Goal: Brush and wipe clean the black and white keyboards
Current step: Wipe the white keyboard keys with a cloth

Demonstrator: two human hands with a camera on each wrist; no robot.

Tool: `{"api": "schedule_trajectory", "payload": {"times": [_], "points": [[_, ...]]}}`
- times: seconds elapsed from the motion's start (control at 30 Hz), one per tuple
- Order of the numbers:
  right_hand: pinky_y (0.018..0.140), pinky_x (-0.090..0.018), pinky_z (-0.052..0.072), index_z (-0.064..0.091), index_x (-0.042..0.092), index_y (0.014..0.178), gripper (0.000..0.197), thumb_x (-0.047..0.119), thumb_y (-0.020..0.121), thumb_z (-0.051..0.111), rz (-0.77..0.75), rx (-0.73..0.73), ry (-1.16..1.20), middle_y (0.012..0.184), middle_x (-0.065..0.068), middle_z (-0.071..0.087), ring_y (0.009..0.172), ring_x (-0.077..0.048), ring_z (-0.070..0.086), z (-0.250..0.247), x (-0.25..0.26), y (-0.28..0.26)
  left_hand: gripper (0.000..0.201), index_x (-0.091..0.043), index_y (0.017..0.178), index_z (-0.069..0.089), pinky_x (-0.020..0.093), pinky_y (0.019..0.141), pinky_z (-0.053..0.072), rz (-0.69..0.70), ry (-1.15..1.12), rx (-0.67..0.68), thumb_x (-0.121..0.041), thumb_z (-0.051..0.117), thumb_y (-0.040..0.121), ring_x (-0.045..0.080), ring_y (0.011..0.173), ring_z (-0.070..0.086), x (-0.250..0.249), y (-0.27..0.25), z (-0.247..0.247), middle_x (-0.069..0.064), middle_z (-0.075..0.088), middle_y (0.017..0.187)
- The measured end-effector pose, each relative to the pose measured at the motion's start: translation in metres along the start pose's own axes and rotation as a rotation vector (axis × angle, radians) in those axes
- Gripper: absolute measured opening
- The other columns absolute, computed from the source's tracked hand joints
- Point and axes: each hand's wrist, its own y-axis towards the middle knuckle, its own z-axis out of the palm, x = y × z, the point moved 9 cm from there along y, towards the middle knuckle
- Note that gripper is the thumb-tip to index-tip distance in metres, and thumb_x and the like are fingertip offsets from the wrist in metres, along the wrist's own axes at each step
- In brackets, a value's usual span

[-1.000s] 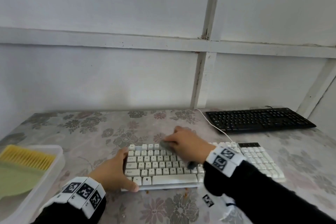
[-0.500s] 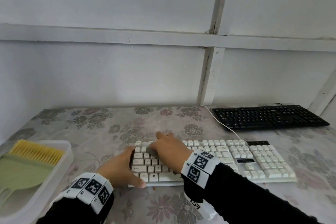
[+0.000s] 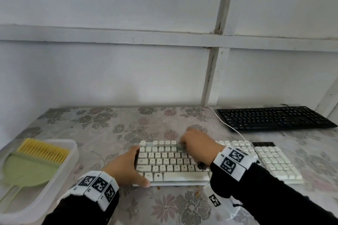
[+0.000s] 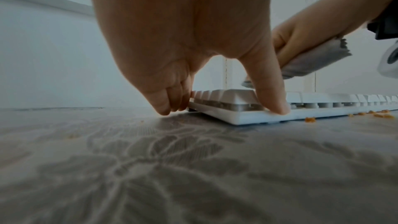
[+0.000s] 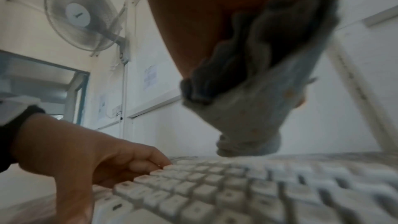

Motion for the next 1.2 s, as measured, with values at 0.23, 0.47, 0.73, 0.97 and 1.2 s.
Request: {"api": "schedule_trajectory", "payload": {"times": [0.23, 0.47, 0.73, 0.97, 1.2], "points": [[0.087, -0.039, 0.047, 0.067, 0.008, 0.104, 0.028, 0.026, 0.097, 0.047, -0.197, 0.023, 0.024, 0.112, -0.01, 0.047, 0.099, -0.031, 0.049, 0.018, 0.097, 0.018, 0.095, -0.027, 0.13, 0.032, 0.026, 0.093, 0.044, -0.002, -0.003, -0.033, -0.035, 0.086, 0.051, 0.007, 0.103, 0.056, 0.005, 0.003, -0.001, -0.018, 0.056, 0.111], [0.073, -0.034, 0.043, 0.07, 0.01, 0.091, 0.02, 0.008, 0.09, 0.049, -0.25, -0.085, 0.002, 0.088, -0.002, 0.038, 0.092, -0.027, 0.049, 0.012, 0.079, 0.007, 0.104, -0.025, 0.137, 0.024, 0.024, 0.093, 0.042, -0.01, -0.009, -0.024, -0.035, 0.085, 0.053, 0.007, 0.105, 0.052, 0.004, 0.003, -0.001, -0.016, 0.052, 0.114], [0.054, -0.013, 0.021, 0.067, 0.011, 0.08, 0.023, 0.009, 0.092, 0.048, -0.153, -0.091, 0.083, 0.074, 0.013, 0.028, 0.073, -0.014, 0.04, 0.006, 0.018, -0.01, 0.109, -0.028, 0.142, 0.017, 0.023, 0.097, 0.039, 0.0, 0.005, -0.012, -0.035, 0.084, 0.057, 0.006, 0.106, 0.049, -0.001, -0.001, 0.0, -0.02, 0.047, 0.113], [0.082, -0.028, 0.048, 0.059, 0.017, 0.07, 0.024, 0.024, 0.092, 0.053, -0.068, -0.098, 0.136, 0.085, 0.008, 0.04, 0.082, -0.018, 0.05, -0.007, 0.029, -0.003, 0.109, -0.028, 0.142, 0.018, 0.025, 0.098, 0.04, -0.016, 0.003, -0.012, -0.035, 0.085, 0.055, 0.007, 0.107, 0.05, 0.003, -0.001, -0.001, -0.016, 0.051, 0.122], [0.079, -0.039, 0.048, 0.068, 0.003, 0.102, 0.024, 0.013, 0.094, 0.047, -0.223, -0.061, 0.004, 0.097, -0.008, 0.045, 0.094, -0.031, 0.051, 0.011, 0.105, 0.02, 0.099, -0.026, 0.136, 0.027, 0.021, 0.09, 0.041, -0.002, 0.046, -0.027, -0.038, 0.084, 0.055, 0.006, 0.102, 0.051, 0.004, 0.003, -0.001, -0.016, 0.052, 0.113]]}}
